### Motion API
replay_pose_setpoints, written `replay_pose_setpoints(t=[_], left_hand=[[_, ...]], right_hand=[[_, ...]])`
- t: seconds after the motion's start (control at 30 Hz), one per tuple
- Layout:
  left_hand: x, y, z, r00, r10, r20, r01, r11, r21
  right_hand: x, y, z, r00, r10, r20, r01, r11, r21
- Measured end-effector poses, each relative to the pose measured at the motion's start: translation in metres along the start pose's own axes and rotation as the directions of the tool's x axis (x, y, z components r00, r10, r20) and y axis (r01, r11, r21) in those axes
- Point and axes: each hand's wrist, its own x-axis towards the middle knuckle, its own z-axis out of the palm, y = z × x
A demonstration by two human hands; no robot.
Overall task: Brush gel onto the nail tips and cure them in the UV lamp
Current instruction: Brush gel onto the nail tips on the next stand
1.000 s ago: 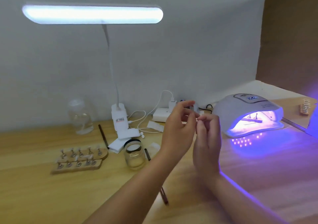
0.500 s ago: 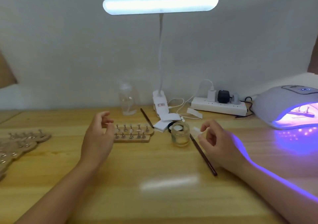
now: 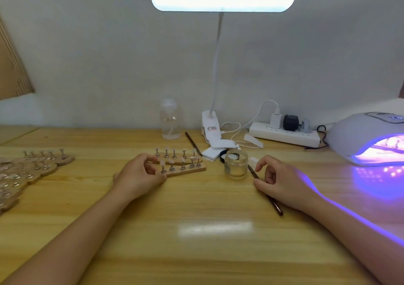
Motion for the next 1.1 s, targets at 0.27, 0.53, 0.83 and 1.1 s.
replay_pose_setpoints(t=[0.27,0.53,0.83,1.1], left_hand=[[-0.003,0.005,-0.018,0.935,0.115,0.334,-0.111,0.993,-0.032],[-0.021,0.033,0.008,0.854,0.26,0.451,-0.25,0.965,-0.084],[-0.02,0.051,0.043,0.869,0.342,0.357,-0.3,0.939,-0.169],[-0.02,0.05,0.053,0.9,0.341,0.272,-0.28,0.93,-0.24]], right_hand=[[-0.005,0.001,-0.001,0.998,-0.023,-0.062,0.026,0.998,0.062],[-0.005,0.002,-0.002,0.998,-0.018,-0.057,0.023,0.996,0.081],[-0.002,0.009,-0.005,0.997,0.042,-0.069,-0.035,0.995,0.093],[0.0,0.003,-0.024,0.978,0.021,0.207,0.009,0.99,-0.143]])
